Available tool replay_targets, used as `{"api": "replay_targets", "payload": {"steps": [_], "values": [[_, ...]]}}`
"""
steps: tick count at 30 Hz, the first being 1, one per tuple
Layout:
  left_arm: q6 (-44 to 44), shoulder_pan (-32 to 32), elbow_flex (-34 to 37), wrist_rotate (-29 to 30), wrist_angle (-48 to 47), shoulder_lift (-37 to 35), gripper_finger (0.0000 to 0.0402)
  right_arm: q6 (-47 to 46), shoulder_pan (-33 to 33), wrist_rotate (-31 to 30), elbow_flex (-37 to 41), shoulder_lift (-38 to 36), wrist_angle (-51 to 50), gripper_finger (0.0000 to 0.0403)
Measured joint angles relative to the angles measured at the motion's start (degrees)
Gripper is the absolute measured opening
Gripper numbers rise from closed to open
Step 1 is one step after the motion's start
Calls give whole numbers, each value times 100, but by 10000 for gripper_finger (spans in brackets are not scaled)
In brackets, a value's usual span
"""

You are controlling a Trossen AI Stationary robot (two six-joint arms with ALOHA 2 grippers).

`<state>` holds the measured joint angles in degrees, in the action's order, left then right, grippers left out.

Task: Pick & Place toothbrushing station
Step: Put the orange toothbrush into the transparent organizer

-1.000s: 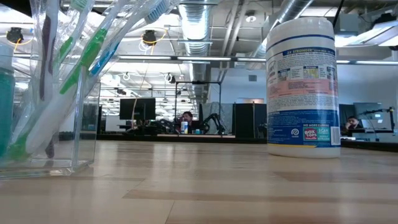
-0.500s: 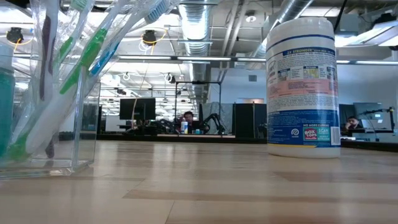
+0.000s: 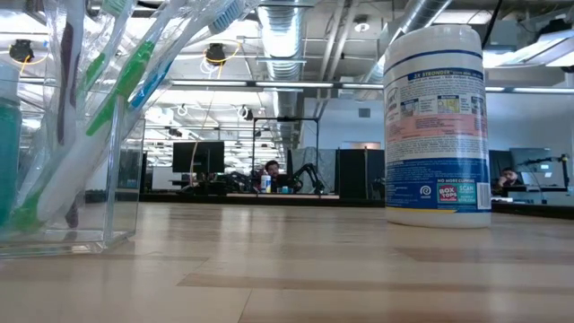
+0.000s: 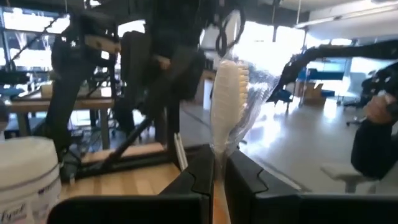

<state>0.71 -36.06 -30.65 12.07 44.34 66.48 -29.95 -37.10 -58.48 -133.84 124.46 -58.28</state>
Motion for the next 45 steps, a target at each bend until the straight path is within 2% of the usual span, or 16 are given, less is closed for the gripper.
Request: {"api": "replay_targets", "payload": {"steps": [17,27,45], "values": [[131,-91,15,144,-353,452,8,-9,-45,109,0,0,-39,49],[304,-63,538,293,-306,452,9,-11,-118,146,0,0,-88,49],[323,-63,892,293,-52,507,10,-11,-114,145,0,2,-107,49]]}}
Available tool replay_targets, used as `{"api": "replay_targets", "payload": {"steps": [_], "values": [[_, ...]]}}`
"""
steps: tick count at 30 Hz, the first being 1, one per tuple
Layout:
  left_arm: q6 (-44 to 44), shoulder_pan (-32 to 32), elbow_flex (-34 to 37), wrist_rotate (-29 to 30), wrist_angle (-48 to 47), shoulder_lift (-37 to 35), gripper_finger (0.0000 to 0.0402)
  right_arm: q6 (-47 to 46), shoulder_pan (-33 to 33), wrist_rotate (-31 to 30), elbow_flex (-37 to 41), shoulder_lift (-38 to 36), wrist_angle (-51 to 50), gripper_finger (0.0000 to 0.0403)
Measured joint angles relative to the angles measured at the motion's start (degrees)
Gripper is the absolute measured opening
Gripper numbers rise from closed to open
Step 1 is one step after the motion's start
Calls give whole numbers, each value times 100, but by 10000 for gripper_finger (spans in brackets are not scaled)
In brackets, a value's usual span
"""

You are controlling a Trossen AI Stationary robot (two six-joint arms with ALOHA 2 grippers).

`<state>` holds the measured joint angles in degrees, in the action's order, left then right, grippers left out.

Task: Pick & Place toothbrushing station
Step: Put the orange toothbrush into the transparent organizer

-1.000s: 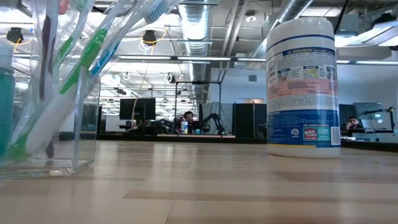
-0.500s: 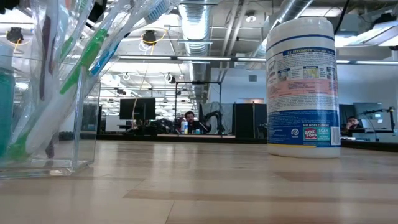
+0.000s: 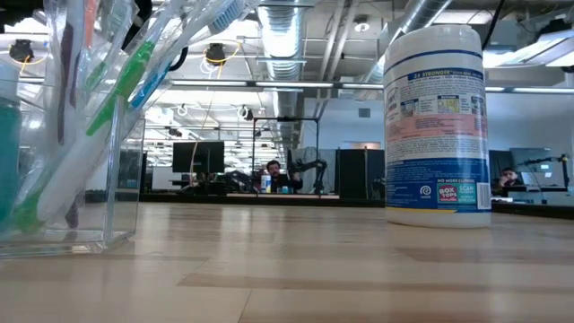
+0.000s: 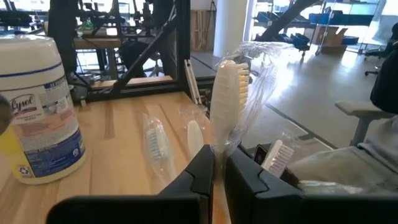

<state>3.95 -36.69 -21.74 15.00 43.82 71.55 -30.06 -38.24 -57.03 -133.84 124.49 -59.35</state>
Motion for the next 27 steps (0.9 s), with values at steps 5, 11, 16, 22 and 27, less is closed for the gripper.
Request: {"api": "replay_targets", "payload": {"steps": [5,11,16,22,27], "values": [[0,0,0,-3,10,279,10,0,0,0,2,0,-10,49],[78,0,0,-4,47,593,12,2,0,0,9,0,-20,49],[109,2,-4,-7,45,785,11,2,0,4,9,2,-20,49],[261,2,-24,3,120,981,13,2,0,6,9,2,-20,49],[275,2,-10,2,22,851,22,3,0,7,9,2,-27,49]]}}
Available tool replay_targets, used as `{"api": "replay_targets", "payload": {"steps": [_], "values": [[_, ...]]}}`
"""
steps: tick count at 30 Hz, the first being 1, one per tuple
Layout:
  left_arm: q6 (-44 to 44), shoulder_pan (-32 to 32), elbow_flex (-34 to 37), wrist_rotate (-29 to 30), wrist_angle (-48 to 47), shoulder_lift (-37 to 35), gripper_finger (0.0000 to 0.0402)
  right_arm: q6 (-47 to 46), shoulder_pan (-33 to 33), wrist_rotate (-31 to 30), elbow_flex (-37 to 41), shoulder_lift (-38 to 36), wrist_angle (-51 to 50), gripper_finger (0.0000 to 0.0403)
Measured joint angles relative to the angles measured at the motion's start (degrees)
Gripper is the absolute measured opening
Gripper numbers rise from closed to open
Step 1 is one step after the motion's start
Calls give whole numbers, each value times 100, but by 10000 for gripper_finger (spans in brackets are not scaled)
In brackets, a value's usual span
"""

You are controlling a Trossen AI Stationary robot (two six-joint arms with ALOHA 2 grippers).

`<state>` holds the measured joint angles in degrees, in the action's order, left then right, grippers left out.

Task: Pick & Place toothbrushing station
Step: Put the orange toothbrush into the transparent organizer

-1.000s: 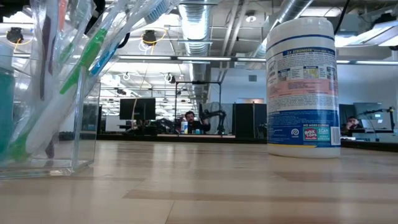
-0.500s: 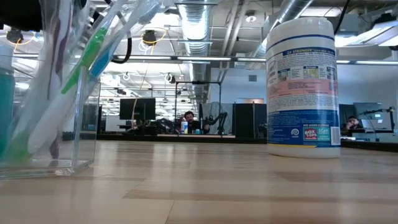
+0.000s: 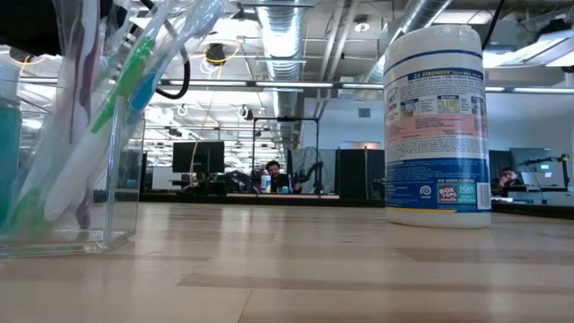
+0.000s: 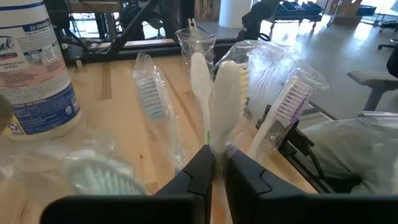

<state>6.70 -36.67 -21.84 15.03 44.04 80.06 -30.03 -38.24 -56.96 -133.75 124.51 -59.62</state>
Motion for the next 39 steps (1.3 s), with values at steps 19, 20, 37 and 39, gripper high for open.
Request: {"api": "replay_targets", "payload": {"steps": [19,20,37,39], "values": [[-33,-57,15,-190,-99,-235,71,-606,-381,-922,0,0,-856,49],[-35,-57,15,-190,-99,-235,71,-746,-403,-949,0,0,-985,49],[-195,-59,10,-188,-412,-890,67,-2099,-492,-1399,220,55,-1999,49],[-195,-59,10,-188,-418,-875,67,-2106,-492,-1406,339,48,-1945,49]]}}
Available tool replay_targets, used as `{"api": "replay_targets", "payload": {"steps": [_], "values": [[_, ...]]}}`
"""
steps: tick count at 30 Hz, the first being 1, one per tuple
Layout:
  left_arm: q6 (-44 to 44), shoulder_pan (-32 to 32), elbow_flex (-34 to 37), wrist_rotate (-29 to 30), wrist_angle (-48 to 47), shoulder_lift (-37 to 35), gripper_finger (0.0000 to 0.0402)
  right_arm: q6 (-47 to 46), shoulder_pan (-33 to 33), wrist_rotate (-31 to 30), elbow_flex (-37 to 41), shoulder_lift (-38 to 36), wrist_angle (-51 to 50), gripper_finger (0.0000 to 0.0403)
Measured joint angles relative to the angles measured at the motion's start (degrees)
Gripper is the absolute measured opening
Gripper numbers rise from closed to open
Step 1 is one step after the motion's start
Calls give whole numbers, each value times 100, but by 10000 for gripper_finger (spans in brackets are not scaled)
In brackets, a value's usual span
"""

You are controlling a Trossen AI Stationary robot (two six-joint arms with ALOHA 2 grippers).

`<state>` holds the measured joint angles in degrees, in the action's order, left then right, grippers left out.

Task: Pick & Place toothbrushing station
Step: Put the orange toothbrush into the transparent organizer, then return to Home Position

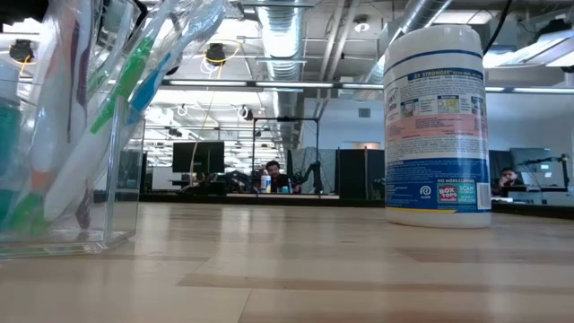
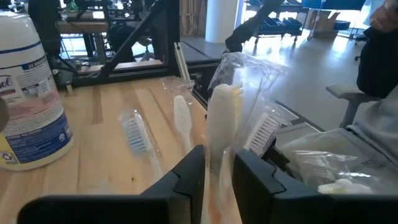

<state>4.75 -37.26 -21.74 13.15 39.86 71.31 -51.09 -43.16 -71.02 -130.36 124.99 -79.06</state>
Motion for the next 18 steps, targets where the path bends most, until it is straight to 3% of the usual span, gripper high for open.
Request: {"api": "replay_targets", "payload": {"steps": [7,18], "values": [[150,1,0,2,-12,358,90,-44,15,4,111,4,46,49],[155,4,-2,39,2,87,192,-46,15,4,111,2,22,49]]}}
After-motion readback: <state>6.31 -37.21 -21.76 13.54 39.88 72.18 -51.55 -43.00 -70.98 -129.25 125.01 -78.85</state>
